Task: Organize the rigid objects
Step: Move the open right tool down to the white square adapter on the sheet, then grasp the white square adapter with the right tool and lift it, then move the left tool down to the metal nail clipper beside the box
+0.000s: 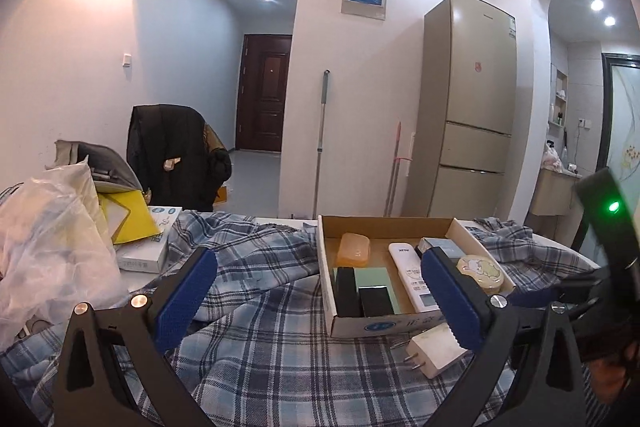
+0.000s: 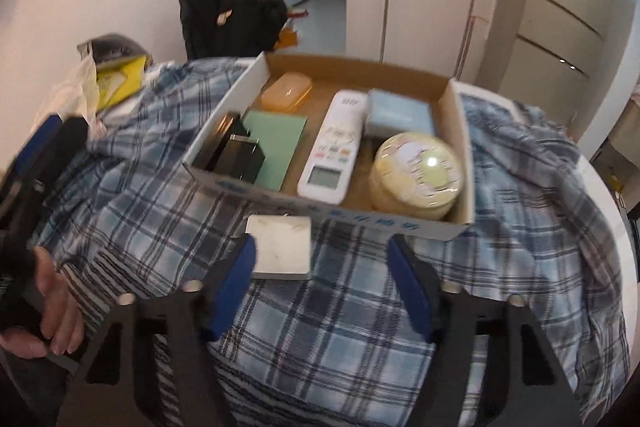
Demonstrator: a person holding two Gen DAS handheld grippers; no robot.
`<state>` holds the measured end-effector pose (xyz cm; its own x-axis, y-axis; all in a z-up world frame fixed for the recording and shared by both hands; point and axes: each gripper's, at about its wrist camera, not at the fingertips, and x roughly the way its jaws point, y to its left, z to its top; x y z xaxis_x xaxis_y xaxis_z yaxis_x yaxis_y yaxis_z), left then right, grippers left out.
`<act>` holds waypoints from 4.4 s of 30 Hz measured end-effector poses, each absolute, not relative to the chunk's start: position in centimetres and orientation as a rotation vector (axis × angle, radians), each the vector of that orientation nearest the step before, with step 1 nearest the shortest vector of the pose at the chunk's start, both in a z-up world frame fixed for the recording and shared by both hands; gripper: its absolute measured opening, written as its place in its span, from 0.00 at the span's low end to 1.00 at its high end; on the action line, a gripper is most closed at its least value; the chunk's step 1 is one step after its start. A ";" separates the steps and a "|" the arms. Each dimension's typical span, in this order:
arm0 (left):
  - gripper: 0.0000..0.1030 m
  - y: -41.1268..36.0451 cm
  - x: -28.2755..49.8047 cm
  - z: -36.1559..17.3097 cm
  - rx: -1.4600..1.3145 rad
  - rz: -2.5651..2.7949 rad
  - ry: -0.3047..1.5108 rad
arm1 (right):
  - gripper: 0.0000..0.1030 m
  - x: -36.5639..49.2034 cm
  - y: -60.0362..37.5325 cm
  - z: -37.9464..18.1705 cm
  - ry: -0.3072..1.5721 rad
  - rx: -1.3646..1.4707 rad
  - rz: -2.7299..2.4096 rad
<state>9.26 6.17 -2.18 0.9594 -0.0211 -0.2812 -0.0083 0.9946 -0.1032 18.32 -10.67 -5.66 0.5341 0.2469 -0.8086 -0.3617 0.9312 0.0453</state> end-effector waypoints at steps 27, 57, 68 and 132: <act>1.00 5.9 9.6 -2.4 -0.107 0.002 0.314 | 0.44 20.2 -11.9 -8.0 1.091 -0.084 0.307; 1.00 5.7 9.9 -2.7 -0.093 -0.011 0.331 | 0.37 20.3 -16.2 -8.0 1.181 -0.015 0.459; 1.00 5.7 9.9 -2.8 -0.091 -0.010 0.330 | 0.59 18.3 -13.2 -7.9 1.081 -0.161 0.428; 0.36 -4.5 20.3 -9.3 0.088 -0.537 1.038 | 0.44 18.3 -20.4 -9.8 1.039 -0.032 0.384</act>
<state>20.29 -4.55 -9.31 0.3918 -0.3816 -0.8372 0.4631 0.8681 -0.1790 18.28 -20.42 -9.76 0.4465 0.2955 -0.8446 -0.3251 0.9330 0.1546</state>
